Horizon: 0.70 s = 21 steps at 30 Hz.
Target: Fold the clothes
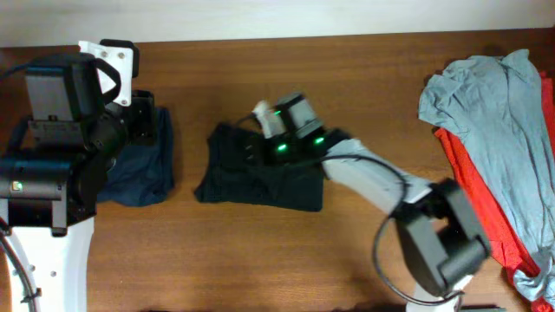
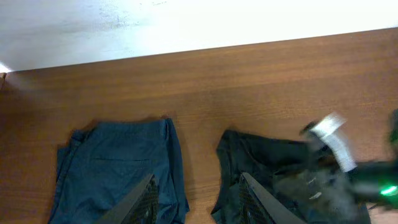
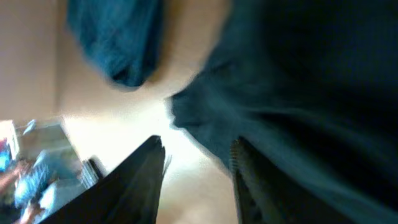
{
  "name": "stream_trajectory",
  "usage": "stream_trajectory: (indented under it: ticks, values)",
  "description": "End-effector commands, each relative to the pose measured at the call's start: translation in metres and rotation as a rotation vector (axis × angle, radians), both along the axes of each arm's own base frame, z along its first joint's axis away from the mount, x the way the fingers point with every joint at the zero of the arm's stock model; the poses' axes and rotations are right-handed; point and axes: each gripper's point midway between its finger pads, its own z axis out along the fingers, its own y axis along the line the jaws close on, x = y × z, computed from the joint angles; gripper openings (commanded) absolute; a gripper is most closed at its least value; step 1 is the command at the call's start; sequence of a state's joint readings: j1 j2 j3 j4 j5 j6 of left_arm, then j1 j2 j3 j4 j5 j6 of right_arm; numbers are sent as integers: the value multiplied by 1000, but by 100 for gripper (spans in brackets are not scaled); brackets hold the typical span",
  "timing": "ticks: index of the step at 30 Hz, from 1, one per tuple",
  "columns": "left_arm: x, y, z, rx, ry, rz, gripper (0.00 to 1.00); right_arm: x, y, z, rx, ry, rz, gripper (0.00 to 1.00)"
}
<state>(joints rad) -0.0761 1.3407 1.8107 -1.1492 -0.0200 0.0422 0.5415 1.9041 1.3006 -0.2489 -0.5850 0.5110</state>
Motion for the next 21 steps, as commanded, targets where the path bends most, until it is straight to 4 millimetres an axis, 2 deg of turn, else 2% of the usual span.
stream_trajectory:
  ticks: [1,3,5,11,13,15,19,21]
  values:
    - [-1,3,3,18,-7,1,43,38,-80,17,-88,-7,-202,32]
    - [0,3,2,19,-1,1,43,33,-102,-2,-137,88,-239,26]
    - [1,3,1,19,1,1,43,26,-112,-20,-180,156,-251,22]
    - [4,2,-5,20,20,1,43,10,-94,-64,-253,235,-208,16]
    - [3,2,-5,21,24,1,43,3,-81,-76,-255,261,-186,14]
    - [3,2,-5,21,24,1,43,-10,-51,-77,-195,256,-92,13]
    - [3,2,-5,20,24,1,43,-40,7,-46,-24,160,165,11]
    - [3,2,-5,21,24,1,43,-59,30,-29,41,122,271,11]
